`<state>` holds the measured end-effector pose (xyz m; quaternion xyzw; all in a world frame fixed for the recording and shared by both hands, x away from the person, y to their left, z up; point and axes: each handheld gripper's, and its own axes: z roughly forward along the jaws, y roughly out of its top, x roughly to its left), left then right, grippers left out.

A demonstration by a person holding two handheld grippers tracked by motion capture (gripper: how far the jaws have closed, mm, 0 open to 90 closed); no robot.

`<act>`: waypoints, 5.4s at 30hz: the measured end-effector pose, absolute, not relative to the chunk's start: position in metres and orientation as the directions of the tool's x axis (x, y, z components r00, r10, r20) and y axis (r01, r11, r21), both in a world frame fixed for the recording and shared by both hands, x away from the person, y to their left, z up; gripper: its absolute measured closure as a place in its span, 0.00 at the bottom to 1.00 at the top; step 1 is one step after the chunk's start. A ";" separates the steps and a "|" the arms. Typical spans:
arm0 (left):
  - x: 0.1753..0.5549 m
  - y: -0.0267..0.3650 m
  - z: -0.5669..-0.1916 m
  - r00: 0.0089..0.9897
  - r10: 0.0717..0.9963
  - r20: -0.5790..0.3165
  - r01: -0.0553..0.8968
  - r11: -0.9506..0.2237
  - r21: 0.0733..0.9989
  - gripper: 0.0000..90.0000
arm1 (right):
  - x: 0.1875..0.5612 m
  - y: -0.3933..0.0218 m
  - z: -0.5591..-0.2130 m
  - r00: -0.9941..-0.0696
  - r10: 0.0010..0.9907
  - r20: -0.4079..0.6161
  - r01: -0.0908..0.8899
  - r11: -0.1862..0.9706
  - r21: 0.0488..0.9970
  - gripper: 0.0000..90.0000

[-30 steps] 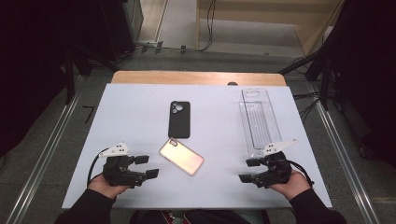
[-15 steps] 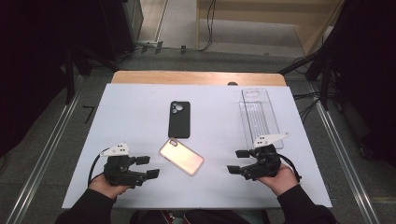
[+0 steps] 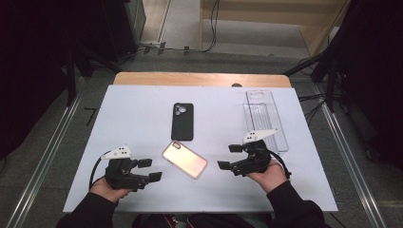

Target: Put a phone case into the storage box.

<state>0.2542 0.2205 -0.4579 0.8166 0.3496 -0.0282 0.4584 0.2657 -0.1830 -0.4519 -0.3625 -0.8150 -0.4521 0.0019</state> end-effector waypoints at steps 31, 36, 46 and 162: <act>0.255 0.222 -0.458 0.745 0.550 -0.376 0.607 -0.326 0.725 0.29 | 0.295 -0.131 -0.452 -0.761 0.549 0.346 0.584 0.344 0.735 0.00; 0.255 0.223 -0.458 0.744 0.553 -0.376 0.607 -0.324 0.725 0.29 | 0.296 -0.119 -0.452 -0.769 0.543 0.337 0.574 0.353 0.739 0.00; 0.256 0.224 -0.458 0.740 0.559 -0.374 0.608 -0.319 0.727 0.29 | 0.302 -0.102 -0.456 -0.778 0.550 0.304 0.555 0.375 0.743 0.00; 0.270 0.203 -0.435 0.662 0.589 -0.464 0.685 -0.222 0.694 0.24 | 0.282 -0.088 -0.466 -0.736 0.660 0.147 0.496 0.378 0.782 0.17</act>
